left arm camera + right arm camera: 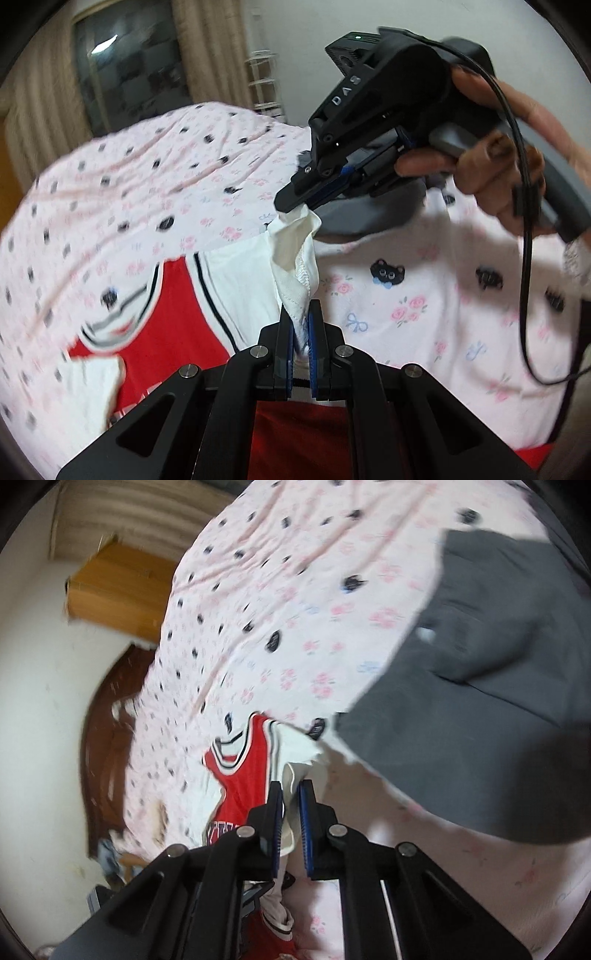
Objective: Fold clothes
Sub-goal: 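Fold the white sleeve over the jersey body with the left gripper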
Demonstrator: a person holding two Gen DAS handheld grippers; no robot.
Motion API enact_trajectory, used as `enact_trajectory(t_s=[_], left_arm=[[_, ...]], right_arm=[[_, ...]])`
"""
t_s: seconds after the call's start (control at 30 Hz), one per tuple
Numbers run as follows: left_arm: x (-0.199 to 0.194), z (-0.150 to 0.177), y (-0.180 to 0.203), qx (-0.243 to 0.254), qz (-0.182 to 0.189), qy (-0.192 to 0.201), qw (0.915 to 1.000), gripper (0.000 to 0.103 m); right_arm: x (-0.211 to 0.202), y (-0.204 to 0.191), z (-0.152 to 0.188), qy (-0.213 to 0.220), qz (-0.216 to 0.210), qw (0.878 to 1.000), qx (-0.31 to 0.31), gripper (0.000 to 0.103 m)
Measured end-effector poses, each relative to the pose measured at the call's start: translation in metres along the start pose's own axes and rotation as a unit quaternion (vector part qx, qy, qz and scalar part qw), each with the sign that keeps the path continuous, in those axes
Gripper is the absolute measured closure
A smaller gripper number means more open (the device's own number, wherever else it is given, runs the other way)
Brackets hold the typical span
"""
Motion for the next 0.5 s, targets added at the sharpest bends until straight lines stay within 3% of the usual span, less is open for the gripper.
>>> enact_trajectory(t_s=[0.2,0.37,0.5], left_arm=[[-0.014,0.008,-0.027,-0.150,-0.006,0.019,0.9885,0.097],[-0.026,0.016,-0.047,-0.260,-0.010,0.035,0.9649,0.097],[-0.034,0.022,-0.060,-0.319,-0.015,0.047,0.9466,0.097]], right_arm=[[0.022,-0.045,0.026,-0.050,0.024,0.995,-0.077,0.093],[0.036,-0.077,0.033,-0.063,0.035,0.991,-0.115,0.093],[0.050,-0.112,0.036,-0.068,0.032,0.987,-0.142,0.093]])
Point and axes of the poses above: each gripper's, at about its wrist camera, not at the fingertips, and x roughly the way its jaws point, y to its right, z to its underside, the point moved 7 cm from there along x, roughly the way its jaws point, and after that the axes turned 15 degrees about y, right-handed, at the moved point
